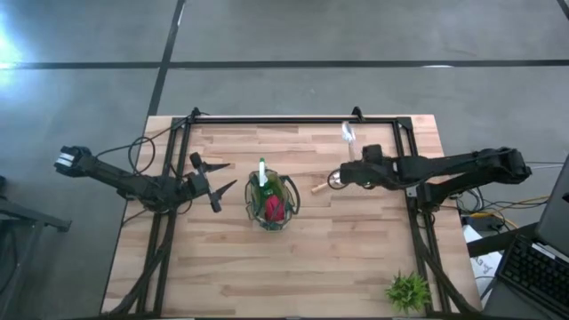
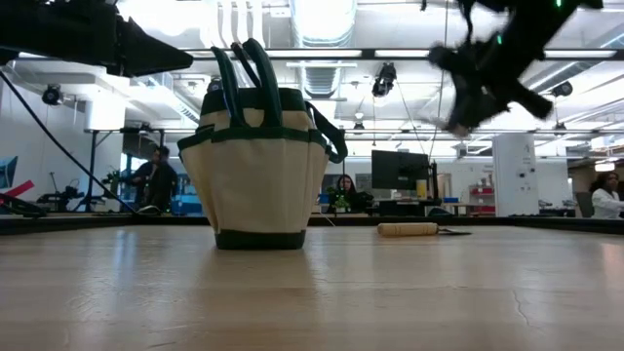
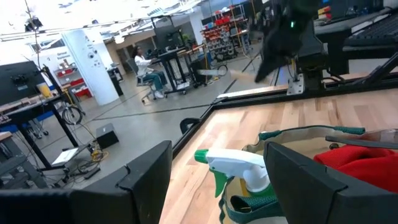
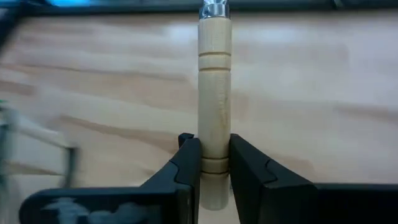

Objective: Pick & Place Garden tools in Gardening bag
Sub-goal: Put the right brown trowel into the gardening bag

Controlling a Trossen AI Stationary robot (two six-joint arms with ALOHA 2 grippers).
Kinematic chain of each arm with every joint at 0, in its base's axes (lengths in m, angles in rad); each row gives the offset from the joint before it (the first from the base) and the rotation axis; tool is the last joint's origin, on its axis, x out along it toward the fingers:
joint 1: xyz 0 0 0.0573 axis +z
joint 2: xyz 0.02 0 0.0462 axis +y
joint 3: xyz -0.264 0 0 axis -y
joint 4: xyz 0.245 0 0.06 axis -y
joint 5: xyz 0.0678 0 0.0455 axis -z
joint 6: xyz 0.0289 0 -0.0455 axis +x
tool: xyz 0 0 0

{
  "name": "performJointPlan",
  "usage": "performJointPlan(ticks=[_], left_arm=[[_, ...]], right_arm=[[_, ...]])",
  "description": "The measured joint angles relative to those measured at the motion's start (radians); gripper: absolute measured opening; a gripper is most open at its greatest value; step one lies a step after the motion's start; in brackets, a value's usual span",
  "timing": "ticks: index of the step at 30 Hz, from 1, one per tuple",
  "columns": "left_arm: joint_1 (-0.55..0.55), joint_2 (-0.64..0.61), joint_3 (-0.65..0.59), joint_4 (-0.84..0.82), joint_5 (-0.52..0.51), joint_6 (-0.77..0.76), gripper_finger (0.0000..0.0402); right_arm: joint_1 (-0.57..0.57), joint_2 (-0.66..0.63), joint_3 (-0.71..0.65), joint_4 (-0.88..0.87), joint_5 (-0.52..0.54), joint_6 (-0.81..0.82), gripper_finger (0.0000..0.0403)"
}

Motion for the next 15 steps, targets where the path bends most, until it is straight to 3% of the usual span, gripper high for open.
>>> performJointPlan(ticks=[9, 15], left_arm=[[0.014, 0.0, 0.001, 0.013, 0.026, -0.097, 0.0254], [0.098, 0.009, 0.047, 0.025, 0.228, -0.192, 0.0236]], right_arm=[[0.1, 0.048, 0.209, 0.13, 0.034, -0.433, 0.0048], [0.167, 0.149, 0.303, 0.274, 0.032, -0.691, 0.0048]])
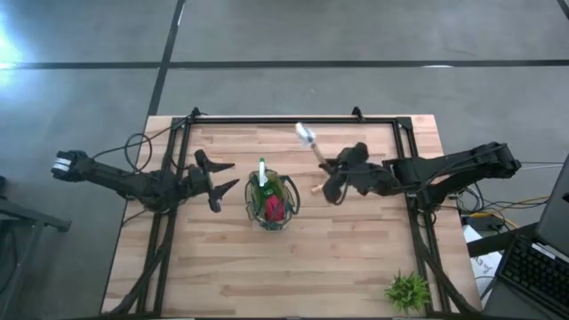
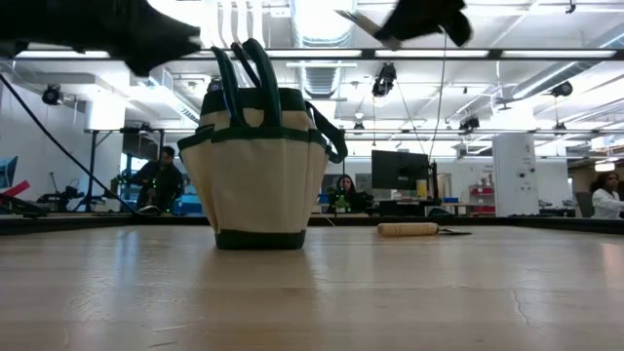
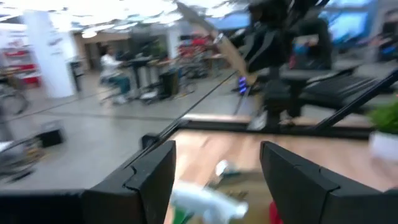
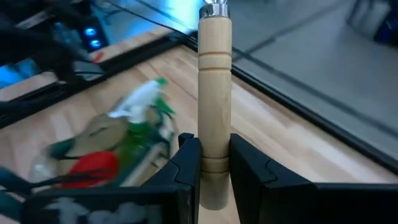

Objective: Pick & Place Garden tools in Gardening bag
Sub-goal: Put the right brown trowel into the gardening bag

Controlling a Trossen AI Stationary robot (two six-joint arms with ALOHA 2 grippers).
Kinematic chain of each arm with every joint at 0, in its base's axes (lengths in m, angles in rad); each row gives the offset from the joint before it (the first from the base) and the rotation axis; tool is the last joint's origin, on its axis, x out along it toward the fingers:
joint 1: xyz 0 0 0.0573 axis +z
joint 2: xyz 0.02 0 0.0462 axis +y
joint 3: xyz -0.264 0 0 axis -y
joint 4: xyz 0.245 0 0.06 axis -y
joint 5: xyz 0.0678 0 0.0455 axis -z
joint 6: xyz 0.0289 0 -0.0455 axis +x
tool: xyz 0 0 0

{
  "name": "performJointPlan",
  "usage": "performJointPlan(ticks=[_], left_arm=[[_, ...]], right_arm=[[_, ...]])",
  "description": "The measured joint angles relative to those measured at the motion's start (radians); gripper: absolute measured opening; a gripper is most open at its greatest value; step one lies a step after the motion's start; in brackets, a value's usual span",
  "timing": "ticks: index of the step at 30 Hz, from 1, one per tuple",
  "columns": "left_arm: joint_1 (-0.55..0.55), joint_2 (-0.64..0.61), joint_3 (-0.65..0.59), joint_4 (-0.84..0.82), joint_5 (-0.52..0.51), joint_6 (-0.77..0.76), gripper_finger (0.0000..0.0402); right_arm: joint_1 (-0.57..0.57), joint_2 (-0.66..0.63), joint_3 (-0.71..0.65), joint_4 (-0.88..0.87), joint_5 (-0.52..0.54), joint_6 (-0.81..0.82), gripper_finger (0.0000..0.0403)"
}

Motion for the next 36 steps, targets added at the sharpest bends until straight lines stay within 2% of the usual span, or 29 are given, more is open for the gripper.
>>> performJointPlan(ticks=[4, 9, 12, 15, 21, 36], left_arm=[[0.091, 0.036, 0.053, 0.035, 0.183, -0.003, 0.0221], [0.212, 0.129, 0.125, 0.072, 0.398, -0.027, 0.0218], [0.261, 0.195, 0.148, 0.171, 0.561, -0.054, 0.0218], [0.284, 0.253, 0.171, 0.292, 0.684, -0.075, 0.0217], [0.288, 0.326, 0.218, 0.386, 0.76, -0.096, 0.0217], [0.29, 0.462, 0.341, 0.383, 0.884, -0.089, 0.0216]], right_arm=[[0.027, 0.084, 0.055, 0.124, -0.024, -0.119, 0.0048], [0.04, 0.184, 0.135, 0.306, -0.132, -0.289, 0.0048], [0.04, 0.236, 0.183, 0.401, -0.231, -0.384, 0.0048], [0.04, 0.284, 0.227, 0.407, -0.257, -0.43, 0.0048], [0.039, 0.326, 0.256, 0.406, -0.259, -0.447, 0.0048], [0.037, 0.333, 0.243, 0.471, -0.27, -0.463, 0.0048]])
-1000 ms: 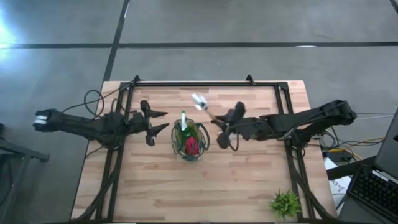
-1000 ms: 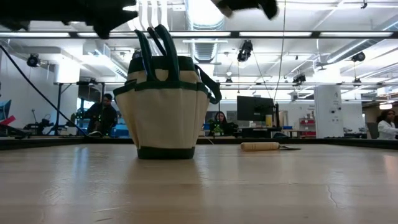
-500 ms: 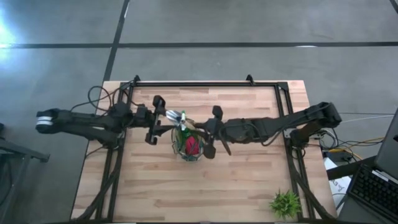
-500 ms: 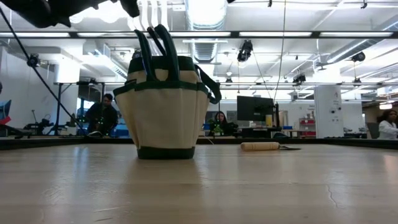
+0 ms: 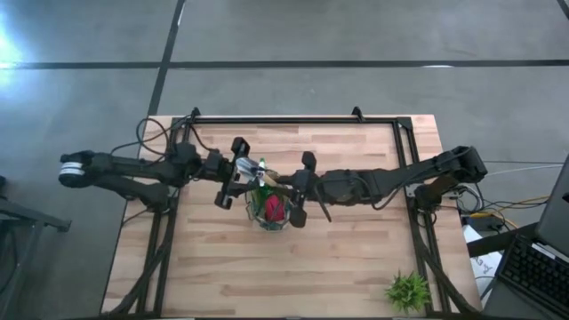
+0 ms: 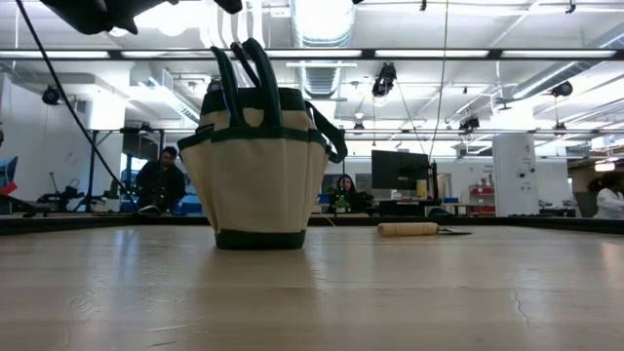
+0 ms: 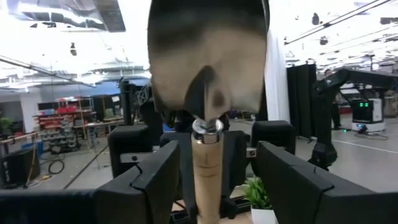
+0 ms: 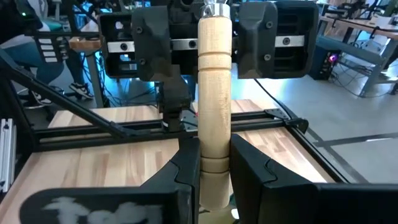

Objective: Pick & Place Garden tools in Gardening bag
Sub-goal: Put the right brown trowel into the gardening bag

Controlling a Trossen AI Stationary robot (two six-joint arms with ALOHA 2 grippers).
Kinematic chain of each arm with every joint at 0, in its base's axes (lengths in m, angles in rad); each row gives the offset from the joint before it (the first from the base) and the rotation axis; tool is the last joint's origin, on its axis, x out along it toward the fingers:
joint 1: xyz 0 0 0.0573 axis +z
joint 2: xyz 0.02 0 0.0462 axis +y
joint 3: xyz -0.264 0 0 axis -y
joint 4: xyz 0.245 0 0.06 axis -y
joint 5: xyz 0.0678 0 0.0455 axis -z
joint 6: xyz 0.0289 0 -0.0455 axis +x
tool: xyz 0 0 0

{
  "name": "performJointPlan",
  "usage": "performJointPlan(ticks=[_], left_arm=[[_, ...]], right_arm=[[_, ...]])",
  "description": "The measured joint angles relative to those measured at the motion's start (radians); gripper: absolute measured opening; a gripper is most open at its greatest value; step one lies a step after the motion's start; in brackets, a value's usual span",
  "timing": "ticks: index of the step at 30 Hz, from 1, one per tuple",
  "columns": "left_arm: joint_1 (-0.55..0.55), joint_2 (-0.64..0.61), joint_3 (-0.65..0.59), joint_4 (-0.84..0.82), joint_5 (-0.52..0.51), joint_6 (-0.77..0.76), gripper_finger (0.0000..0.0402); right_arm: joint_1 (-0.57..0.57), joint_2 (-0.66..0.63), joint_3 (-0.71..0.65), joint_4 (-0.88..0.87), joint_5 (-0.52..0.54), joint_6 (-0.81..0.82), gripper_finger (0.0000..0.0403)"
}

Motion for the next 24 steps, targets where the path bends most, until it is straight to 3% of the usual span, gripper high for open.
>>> performJointPlan(ticks=[17, 20, 24], left_arm=[[0.025, -0.093, -0.01, -0.032, 0.004, -0.008, 0.0216], [0.025, -0.113, -0.01, -0.08, -0.038, -0.005, 0.0216], [0.025, -0.121, -0.011, -0.11, -0.119, 0.019, 0.0216]], right_arm=[[0.002, -0.004, -0.007, -0.021, 0.01, 0.002, 0.0048], [0.002, -0.004, -0.008, -0.033, 0.101, -0.014, 0.0048], [0.002, -0.004, -0.008, -0.048, 0.326, -0.06, 0.0048]])
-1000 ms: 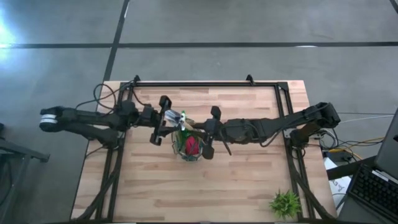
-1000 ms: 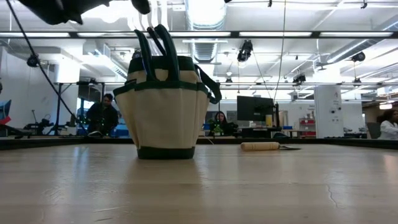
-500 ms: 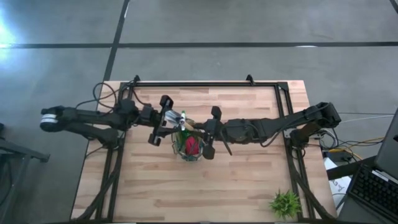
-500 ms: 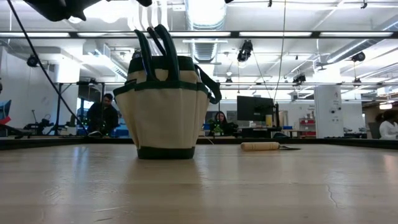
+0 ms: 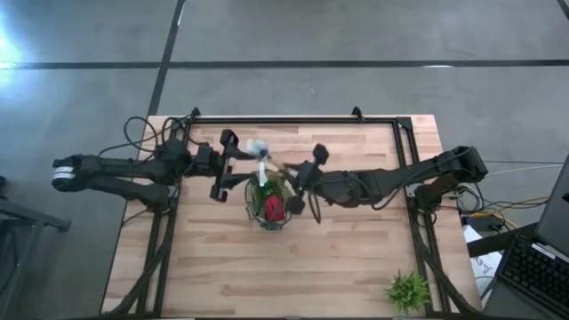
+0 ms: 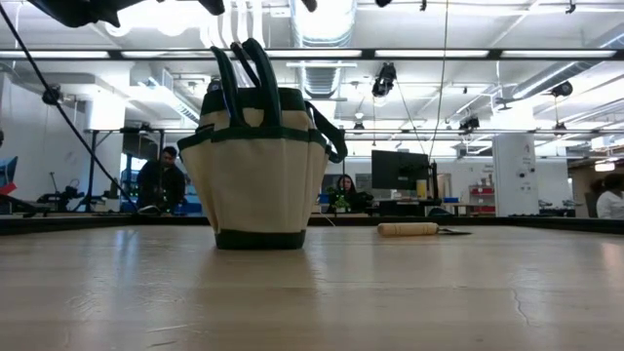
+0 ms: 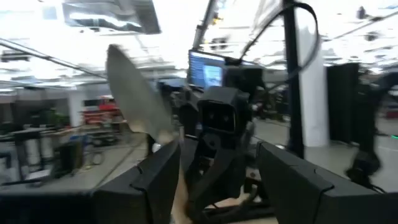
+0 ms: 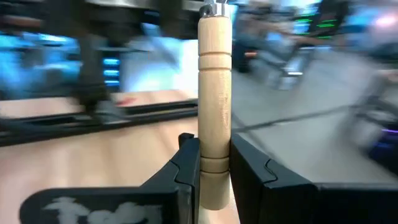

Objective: Pick & Place Garden tools in Gardening bag
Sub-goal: Put the right brown trowel into the gardening bag

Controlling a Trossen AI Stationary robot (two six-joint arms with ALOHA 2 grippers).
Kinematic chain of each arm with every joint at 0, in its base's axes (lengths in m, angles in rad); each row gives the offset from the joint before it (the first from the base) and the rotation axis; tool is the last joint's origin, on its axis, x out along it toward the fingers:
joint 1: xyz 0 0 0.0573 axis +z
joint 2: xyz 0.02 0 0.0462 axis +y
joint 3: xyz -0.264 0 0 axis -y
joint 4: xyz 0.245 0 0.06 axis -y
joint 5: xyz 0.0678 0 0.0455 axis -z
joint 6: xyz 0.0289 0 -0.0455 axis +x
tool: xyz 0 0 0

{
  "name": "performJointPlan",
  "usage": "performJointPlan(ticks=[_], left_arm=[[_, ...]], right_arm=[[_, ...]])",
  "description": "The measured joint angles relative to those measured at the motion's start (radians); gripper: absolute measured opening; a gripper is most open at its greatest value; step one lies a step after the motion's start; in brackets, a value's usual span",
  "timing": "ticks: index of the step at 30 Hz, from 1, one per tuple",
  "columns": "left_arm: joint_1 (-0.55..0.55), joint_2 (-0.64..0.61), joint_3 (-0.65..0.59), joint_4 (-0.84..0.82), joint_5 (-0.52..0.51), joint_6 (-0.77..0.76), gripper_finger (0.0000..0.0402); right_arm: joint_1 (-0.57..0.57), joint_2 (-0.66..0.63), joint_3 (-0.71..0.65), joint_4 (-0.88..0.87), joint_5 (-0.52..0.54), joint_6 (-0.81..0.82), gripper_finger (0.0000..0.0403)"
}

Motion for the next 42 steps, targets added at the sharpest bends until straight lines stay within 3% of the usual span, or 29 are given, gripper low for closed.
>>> performJointPlan(ticks=[6, 15, 21, 31, 36, 42], left_arm=[[0.004, 0.009, 0.012, -0.001, -0.143, 0.023, 0.0216], [0.034, 0.049, 0.067, -0.001, -0.274, 0.029, 0.0216], [0.047, 0.053, 0.071, -0.005, -0.298, 0.034, 0.0216], [0.049, 0.084, 0.106, -0.001, -0.164, -0.047, 0.0216], [0.049, 0.096, 0.14, 0.003, -0.144, -0.073, 0.0216], [0.049, 0.134, 0.172, 0.003, -0.146, -0.125, 0.0189]], right_arm=[[0.003, 0.037, 0.001, 0.02, 0.234, -0.052, 0.0048], [0.026, 0.133, 0.009, 0.175, 0.371, -0.248, 0.0048], [0.039, 0.099, 0.015, 0.193, 0.386, -0.268, 0.0048], [0.037, 0.1, 0.014, 0.185, 0.329, -0.254, 0.0048], [0.035, 0.1, 0.013, 0.181, 0.33, -0.246, 0.0048], [0.034, 0.1, 0.013, 0.182, 0.329, -0.243, 0.0048]])
